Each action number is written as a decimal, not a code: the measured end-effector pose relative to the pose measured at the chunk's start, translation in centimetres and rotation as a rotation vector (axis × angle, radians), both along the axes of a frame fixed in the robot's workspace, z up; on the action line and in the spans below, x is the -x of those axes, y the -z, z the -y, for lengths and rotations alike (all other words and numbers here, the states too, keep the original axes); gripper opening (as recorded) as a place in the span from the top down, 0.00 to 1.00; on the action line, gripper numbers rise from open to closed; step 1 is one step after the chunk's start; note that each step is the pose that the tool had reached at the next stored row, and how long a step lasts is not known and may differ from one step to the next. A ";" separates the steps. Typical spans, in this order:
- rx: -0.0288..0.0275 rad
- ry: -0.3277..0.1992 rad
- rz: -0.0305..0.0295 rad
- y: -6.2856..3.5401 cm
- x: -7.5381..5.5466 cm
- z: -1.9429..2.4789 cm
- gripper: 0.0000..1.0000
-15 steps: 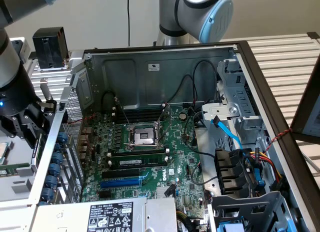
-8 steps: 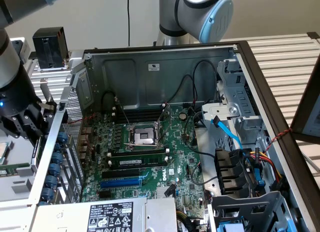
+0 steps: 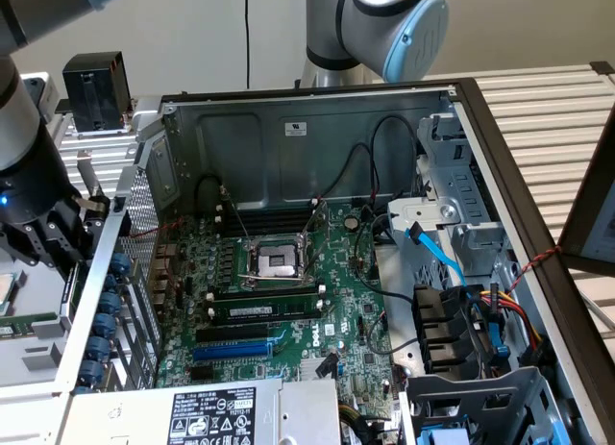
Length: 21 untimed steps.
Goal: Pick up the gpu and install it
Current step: 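Pick up the gpu and move the gpu toward the slot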
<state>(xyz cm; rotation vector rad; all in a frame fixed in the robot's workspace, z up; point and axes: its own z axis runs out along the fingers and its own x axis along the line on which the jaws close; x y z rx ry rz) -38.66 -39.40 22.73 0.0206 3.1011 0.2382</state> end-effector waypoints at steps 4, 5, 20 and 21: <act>0.0000 0.000 0.0001 0.01 0.0 0.00 0.67; 0.0000 0.000 0.0000 0.00 0.0 0.00 0.73; -0.0001 -0.002 0.0000 -3.54 0.1 0.02 0.73; -0.0002 -0.002 0.0002 -3.99 0.1 0.02 0.73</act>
